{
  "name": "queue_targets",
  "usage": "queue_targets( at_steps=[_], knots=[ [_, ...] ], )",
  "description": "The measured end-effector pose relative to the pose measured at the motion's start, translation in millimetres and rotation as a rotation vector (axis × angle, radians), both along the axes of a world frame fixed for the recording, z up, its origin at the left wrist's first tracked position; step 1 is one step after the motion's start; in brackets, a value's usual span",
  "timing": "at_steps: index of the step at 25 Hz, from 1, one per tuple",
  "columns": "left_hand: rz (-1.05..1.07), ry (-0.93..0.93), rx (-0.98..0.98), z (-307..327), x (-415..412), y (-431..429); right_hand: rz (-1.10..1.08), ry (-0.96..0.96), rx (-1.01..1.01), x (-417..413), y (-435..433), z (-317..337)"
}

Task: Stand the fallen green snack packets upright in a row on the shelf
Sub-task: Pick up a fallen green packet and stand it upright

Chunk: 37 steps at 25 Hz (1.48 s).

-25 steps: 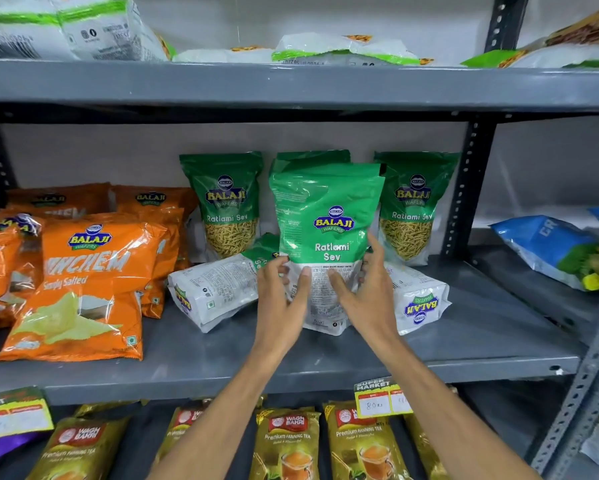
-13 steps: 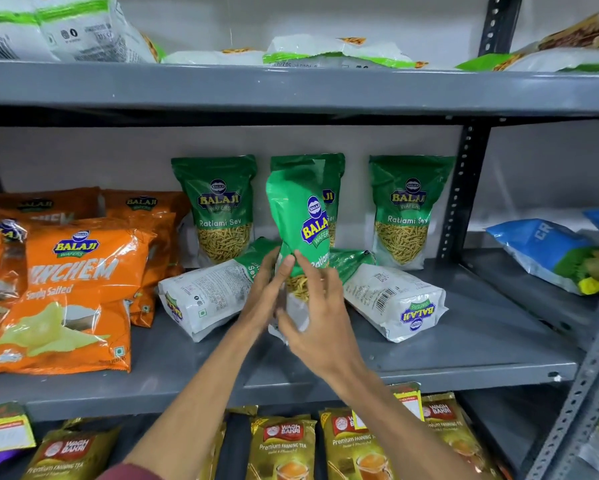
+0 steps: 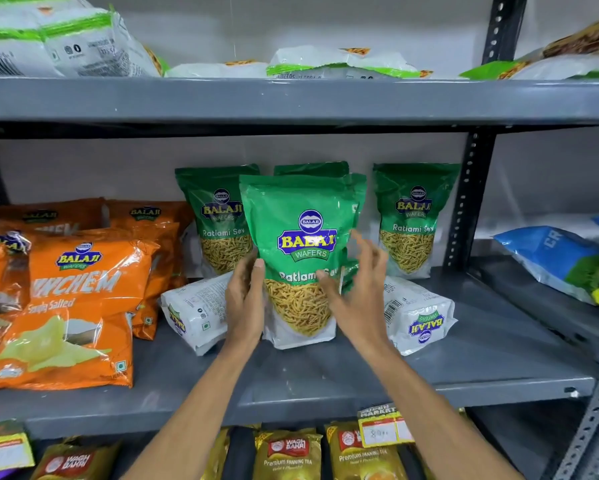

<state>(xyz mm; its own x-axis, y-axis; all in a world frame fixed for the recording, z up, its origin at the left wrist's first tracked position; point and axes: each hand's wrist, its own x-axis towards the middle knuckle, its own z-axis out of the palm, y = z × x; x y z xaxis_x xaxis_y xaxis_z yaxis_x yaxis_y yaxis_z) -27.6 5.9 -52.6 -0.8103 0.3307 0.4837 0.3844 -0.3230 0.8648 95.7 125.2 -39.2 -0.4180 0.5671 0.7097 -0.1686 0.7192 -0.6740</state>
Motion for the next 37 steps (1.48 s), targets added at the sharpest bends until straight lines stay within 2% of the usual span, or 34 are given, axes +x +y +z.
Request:
queue_targets(
  at_steps=[2, 4, 6, 9, 17, 23, 29, 37],
  knots=[
    [0.069, 0.133, -0.018, -19, 3, -3, 0.079, -0.160, -0.127, 0, 23, 6],
    [0.083, 0.211, -0.041, -29, 3, -3, 0.306, -0.296, -0.252, 0, 36, 4],
    [0.112, 0.230, -0.060, -26, 1, 1, 0.370, -0.391, -0.249, -3, 44, -4],
    [0.113, 0.222, -0.082, -16, -6, 10, 0.243, -0.349, -0.182, -10, 48, -15],
    [0.219, 0.325, -0.168, -17, -6, 19, 0.202, -0.364, -0.115, -12, 47, -13],
    [0.148, 0.294, -0.176, -14, 11, 6, 0.197, -0.453, -0.055, 3, 42, -8],
    [0.073, 0.200, -0.182, -14, 31, -9, 0.216, -0.454, -0.046, 26, 28, -9],
    [0.077, 0.212, -0.153, -23, 46, -19, 0.220, -0.438, -0.048, 48, 16, -13]
  ],
)
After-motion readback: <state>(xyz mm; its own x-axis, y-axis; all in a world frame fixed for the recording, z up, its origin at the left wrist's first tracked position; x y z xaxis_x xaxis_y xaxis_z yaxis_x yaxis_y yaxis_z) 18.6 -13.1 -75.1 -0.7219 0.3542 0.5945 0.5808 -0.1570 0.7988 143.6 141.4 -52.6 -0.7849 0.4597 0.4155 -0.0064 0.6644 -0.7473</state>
